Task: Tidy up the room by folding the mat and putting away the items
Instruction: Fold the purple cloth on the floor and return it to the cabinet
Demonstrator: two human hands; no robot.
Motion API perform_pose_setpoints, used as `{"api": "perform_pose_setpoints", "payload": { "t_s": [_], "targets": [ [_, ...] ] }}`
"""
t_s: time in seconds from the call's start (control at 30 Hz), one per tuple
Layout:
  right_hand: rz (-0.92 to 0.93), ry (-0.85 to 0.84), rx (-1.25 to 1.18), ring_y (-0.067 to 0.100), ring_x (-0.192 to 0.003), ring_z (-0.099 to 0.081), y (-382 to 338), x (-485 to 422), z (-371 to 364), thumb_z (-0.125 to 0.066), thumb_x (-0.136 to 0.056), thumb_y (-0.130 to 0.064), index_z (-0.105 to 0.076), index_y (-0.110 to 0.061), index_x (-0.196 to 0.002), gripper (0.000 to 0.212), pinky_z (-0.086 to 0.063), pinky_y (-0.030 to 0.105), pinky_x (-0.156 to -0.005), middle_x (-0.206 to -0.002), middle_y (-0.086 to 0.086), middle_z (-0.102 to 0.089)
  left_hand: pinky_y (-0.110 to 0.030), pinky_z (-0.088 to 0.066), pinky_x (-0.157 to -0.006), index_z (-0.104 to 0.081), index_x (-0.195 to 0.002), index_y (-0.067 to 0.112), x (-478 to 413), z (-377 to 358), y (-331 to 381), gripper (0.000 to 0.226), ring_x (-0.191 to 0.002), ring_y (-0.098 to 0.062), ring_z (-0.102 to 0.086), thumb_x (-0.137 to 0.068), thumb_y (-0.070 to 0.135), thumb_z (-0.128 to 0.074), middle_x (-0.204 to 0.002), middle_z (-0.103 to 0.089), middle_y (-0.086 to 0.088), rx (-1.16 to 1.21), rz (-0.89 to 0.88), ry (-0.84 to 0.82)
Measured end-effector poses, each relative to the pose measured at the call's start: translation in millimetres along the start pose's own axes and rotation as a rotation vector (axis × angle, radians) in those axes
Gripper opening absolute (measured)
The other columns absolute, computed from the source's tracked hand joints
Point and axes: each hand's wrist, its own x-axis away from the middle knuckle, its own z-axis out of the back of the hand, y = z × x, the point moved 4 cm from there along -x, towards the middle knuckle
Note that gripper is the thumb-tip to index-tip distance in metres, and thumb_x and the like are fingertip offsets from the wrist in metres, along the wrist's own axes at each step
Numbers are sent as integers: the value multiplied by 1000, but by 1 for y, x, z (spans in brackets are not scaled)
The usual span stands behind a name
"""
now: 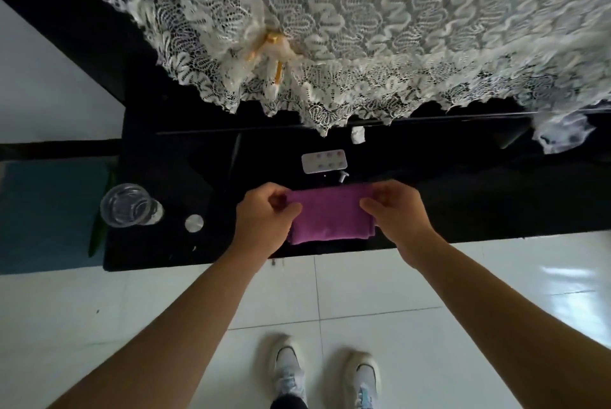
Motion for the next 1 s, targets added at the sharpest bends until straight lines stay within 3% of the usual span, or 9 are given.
{"api": "perform_pose_setpoints", "payload": {
  "t_s": [0.1,0.2,0.33,0.43,0.5,0.57,0.63,0.73,1.0],
  "targets": [
    [-24,-1,55,27,-91,-70,13,-11,-8,-70,-90,-6,-67,-22,-93,16,-60,48,-84,-93,7,-72,-5,-48,-61,-71,-100,14,-9,-7,-9,16,-72,0,-64,-85,9,-75,-80,-68,9,-51,-17,3],
    [-60,-3,100,27,-91,-70,28,-21,-20,-72,-88,-8,-70,-15,-103,17,-60,49,-85,-94,6,-72,0,-44,-59,-71,-100,11,-18,-10,-21,15,-69,4,-60,-86,8,-75,-76,-64,11,-114,-42,3],
    [2,39,259,21,-90,-66,30,-27,-27,-72,-88,-12,-68,-9,-111,24,-53,31,-81,-95,2,-71,0,-44,-62,-70,-99,8,-22,-12,-31,15,-69,4,-59,-86,7,-75,-76,-63,10,-180,-77,3],
    [107,90,385,18,-85,-63,25,-26,-29,-74,-85,-11,-66,-10,-111,26,-51,28,-78,-92,0,-68,-8,-50,-70,-68,-104,12,-22,-11,-34,22,-79,-10,-67,-84,12,-77,-89,-68,2,-243,-144,35],
    [184,143,403,22,-87,-65,25,-22,-29,-76,-80,-9,-65,-14,-109,31,-56,37,-82,-99,4,-66,-28,-54,-83,-65,-112,15,-19,-8,-34,31,-96,-20,-64,-83,17,-77,-107,-65,-4,-372,-211,98],
    [299,166,455,23,-94,-62,23,-13,-28,-78,-78,-8,-65,-15,-110,35,-54,32,-84,-107,7,-61,-36,-52,-89,-65,-114,15,-10,-5,-29,34,-105,-24,-57,-82,18,-77,-115,-62,-4,-486,-324,154],
    [461,157,524,26,-105,-58,19,-2,-29,-78,-79,-6,-67,-13,-114,38,-48,28,-86,-115,8,-62,-38,-52,-93,-67,-113,13,-1,-7,-24,34,-109,-25,-55,-82,18,-77,-116,-62,-3,-553,-454,138],
    [617,102,634,28,-105,-58,18,12,-36,-76,-81,-5,-69,-11,-117,37,-54,38,-85,-119,7,-64,-38,-53,-97,-69,-119,9,10,-16,-28,40,-117,-27,-56,-82,19,-79,-125,-63,-4,-634,-572,50],
    [555,-16,655,25,-117,-57,39,10,-38,-81,-80,-14,-64,-13,-129,52,-57,40,-89,-133,2,-59,-40,-54,-98,-68,-124,13,11,-18,-41,47,-125,-23,-55,-80,21,-82,-135,-60,1,-651,-536,-94]
  ]
}}
